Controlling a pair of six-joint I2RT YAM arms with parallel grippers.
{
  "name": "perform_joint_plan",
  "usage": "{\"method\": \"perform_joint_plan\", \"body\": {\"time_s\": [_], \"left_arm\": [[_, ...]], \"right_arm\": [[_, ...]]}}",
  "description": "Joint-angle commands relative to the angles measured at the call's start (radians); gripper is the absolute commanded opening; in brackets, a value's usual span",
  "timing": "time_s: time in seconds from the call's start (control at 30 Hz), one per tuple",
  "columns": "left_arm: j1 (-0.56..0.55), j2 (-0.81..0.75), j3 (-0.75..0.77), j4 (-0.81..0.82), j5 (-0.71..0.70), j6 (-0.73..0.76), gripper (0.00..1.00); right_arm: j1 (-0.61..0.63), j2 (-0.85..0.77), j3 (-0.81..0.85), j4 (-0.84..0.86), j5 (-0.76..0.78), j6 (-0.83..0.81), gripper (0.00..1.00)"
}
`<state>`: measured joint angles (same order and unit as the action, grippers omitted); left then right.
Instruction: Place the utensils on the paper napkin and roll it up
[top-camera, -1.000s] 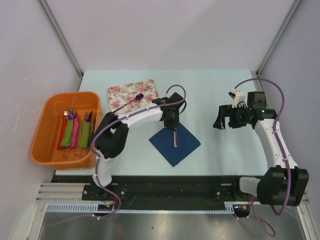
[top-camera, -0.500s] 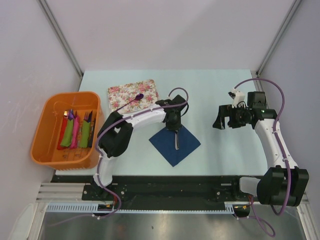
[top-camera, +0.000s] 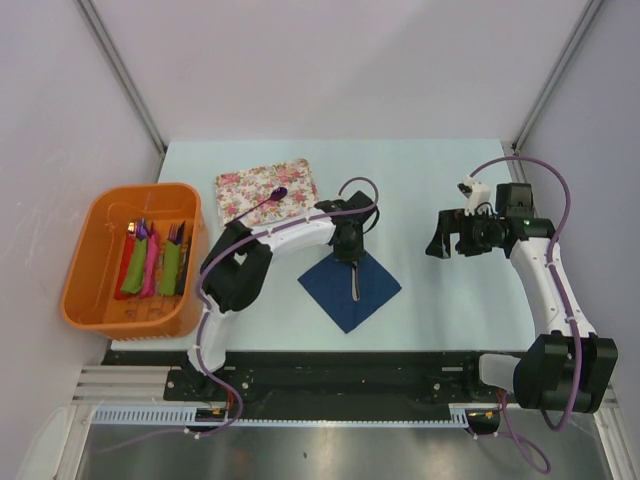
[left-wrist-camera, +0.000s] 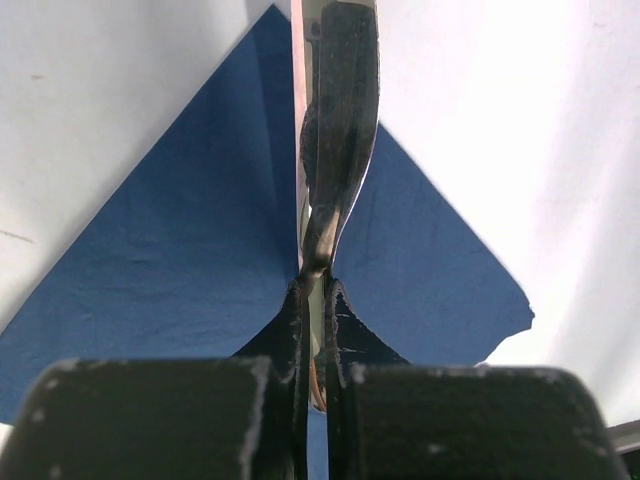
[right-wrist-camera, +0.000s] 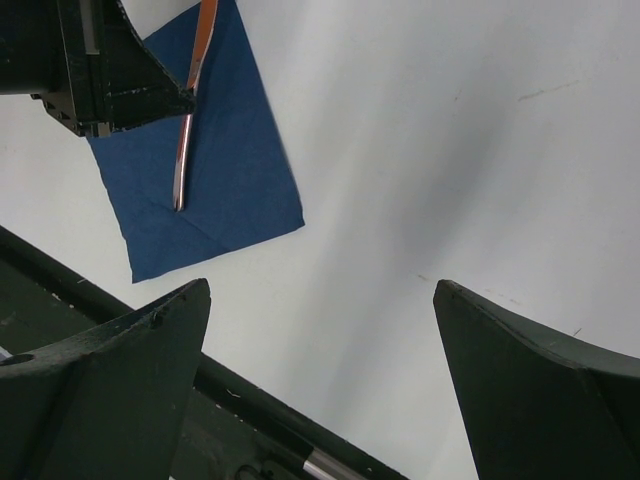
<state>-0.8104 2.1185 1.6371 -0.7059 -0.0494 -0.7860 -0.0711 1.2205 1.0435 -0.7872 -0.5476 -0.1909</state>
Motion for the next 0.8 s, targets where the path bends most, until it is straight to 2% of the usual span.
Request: {"method": "perform_joint_plan", "body": {"time_s": [0.0, 0.37, 0.6, 0.77], "left_arm": [[-0.006, 0.018, 0.056, -0.001, 0.010, -0.021, 0.00], [-0.004, 0.044, 0.050, -0.006, 0.000, -0.019, 0.02], [0.007, 0.049, 0.047, -0.009, 0.005, -0.030, 0.23], [0.010, 0.005, 0.063, -0.012, -0.024, -0.018, 0.32]], "right_arm": [[-0.009, -0.026, -0.004, 0.023, -0.015, 0.008, 1.00], [-0.013, -0.029, -0.007, 0.022, -0.021, 0.008, 1.00], [-0.018, -0.030, -0.005, 0.022, -0.021, 0.010, 1.00], [-0.018, -0.027, 0.003, 0.020, -0.029, 0.011, 1.00]]}}
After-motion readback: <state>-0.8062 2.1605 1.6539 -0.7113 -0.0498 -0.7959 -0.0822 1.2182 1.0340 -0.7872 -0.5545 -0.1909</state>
